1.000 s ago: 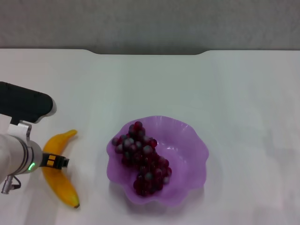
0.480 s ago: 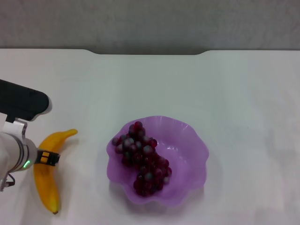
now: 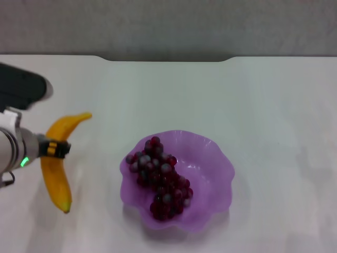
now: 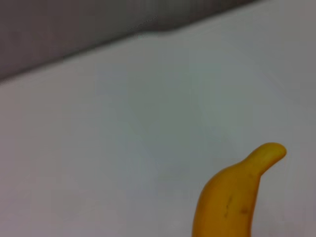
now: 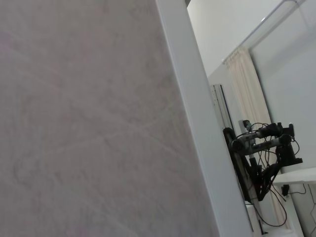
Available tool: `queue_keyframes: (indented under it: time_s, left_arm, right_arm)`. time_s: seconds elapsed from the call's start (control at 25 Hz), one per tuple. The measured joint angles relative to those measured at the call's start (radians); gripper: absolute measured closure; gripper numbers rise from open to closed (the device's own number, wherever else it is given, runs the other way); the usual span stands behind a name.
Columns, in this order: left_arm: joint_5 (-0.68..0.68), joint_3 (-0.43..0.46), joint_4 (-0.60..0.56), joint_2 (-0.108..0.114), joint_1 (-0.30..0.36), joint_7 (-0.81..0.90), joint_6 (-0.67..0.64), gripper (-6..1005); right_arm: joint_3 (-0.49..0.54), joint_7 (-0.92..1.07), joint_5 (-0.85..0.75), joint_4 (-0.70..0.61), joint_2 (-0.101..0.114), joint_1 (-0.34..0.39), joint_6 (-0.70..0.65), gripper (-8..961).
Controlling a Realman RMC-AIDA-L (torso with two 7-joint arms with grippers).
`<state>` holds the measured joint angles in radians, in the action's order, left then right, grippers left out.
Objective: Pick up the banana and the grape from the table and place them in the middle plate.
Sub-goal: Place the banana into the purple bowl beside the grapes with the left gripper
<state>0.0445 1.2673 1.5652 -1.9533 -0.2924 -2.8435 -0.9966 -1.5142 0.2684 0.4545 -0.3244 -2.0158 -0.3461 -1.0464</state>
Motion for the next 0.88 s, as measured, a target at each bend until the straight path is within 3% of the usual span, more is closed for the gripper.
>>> queue_keyframes:
  time_s: [0.08, 0.2, 0.28, 0.52, 0.88]
  left_arm:
    - [0.0, -0.014, 0.096, 0.023, 0.023, -0.001, -0.013, 498]
    - [-0.001, -0.028, 0.152, 0.038, 0.031, -0.001, -0.029, 499]
    - [0.002, -0.056, 0.242, 0.066, 0.028, -0.002, -0.078, 499]
    - [0.003, -0.086, 0.339, 0.087, 0.017, -0.003, -0.13, 499]
    - [0.003, -0.24, 0.367, 0.094, -0.024, -0.003, -0.101, 498]
  right_arm:
    - [0.0, 0.0, -0.003, 0.004, 0.0, -0.001, 0.0, 75]
    - [0.0, 0.0, -0.004, 0.006, 0.0, -0.002, 0.0, 75]
    - [0.0, 0.0, -0.003, 0.007, 0.0, -0.002, 0.0, 75]
    - [0.0, 0.0, 0.0, 0.015, 0.001, -0.003, 0.0, 75]
    - [0.0, 0.0, 0.001, 0.019, 0.001, -0.01, 0.0, 75]
